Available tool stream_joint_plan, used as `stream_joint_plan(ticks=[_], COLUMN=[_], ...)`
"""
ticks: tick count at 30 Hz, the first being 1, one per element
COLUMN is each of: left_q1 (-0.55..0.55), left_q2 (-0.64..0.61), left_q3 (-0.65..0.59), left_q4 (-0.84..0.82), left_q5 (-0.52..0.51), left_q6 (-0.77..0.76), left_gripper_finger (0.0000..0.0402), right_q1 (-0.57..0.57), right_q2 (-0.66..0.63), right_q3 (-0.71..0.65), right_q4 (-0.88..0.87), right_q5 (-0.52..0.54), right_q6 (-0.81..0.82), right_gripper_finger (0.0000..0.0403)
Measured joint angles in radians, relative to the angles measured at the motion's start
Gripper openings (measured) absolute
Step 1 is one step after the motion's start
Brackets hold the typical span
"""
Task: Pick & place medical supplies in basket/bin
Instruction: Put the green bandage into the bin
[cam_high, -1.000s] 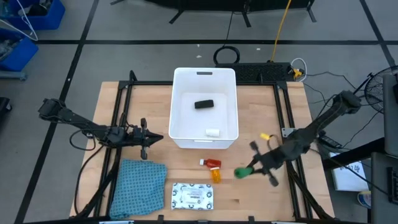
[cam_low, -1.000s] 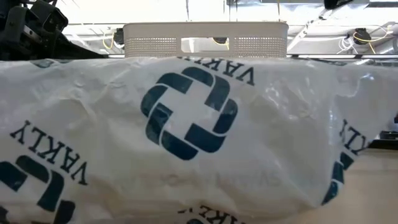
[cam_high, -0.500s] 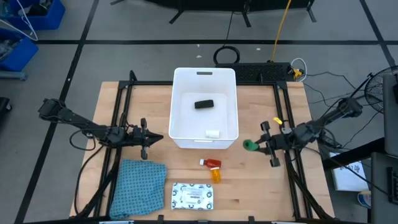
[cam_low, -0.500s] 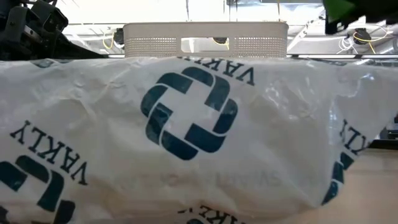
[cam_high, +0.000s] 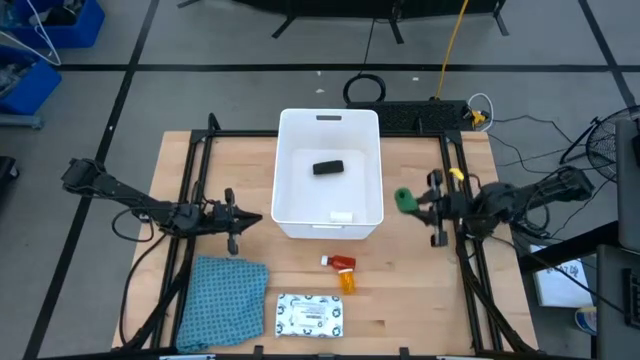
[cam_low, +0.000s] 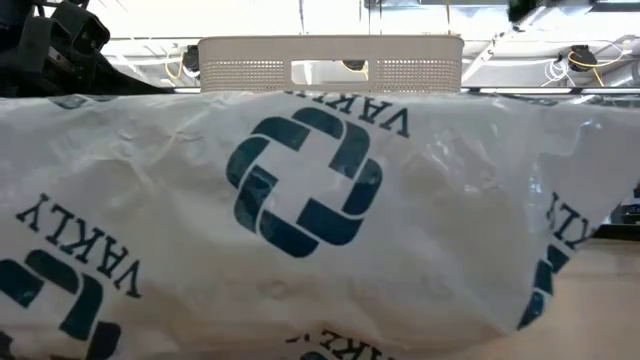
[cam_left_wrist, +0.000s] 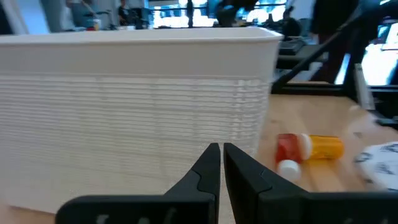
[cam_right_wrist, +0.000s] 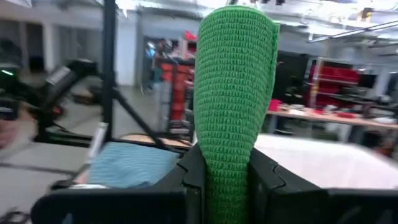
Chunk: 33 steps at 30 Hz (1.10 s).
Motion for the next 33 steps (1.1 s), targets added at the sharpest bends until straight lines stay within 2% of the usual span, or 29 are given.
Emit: stream_joint_plan(ticks=[3, 10, 15, 20, 23, 33], left_q1=[0.000, 0.000, 0.000, 0.000, 0.000, 0.000], left_q2=[0.000, 0.000, 0.000, 0.000, 0.000, 0.000], left_q3=[0.000, 0.000, 0.000, 0.000, 0.000, 0.000], left_q4=[0.000, 0.001, 0.001, 0.001, 0.000, -0.002], left_q5=[-0.052, -0.096, -0.095, -0.095, -0.095, -0.093], left_q6=[0.006, 0.055, 0.055, 0.054, 0.050, 0.020], left_gripper_finger=[0.0026, 0.0026, 0.0026, 0.0026, 0.0026, 0.0026], right_q1=[-0.097, -0.378, -0.549, -0.636, -0.656, -0.683], right_q2=[0.109, 0.407, 0.658, 0.871, 0.964, 1.192], right_q3=[0.191, 0.551, 0.723, 0.803, 0.813, 0.813], right_q4=[-0.157, -0.385, -0.536, -0.550, -0.547, -0.544], right_q5=[-0.009, -0.254, -0.377, -0.521, -0.551, -0.553], right_q6=[-0.035, -0.027, -0.052, -0.096, -0.125, -0.170], right_gripper_finger=[0.0047, 0.0047, 0.0047, 0.0047, 0.0047, 0.0047])
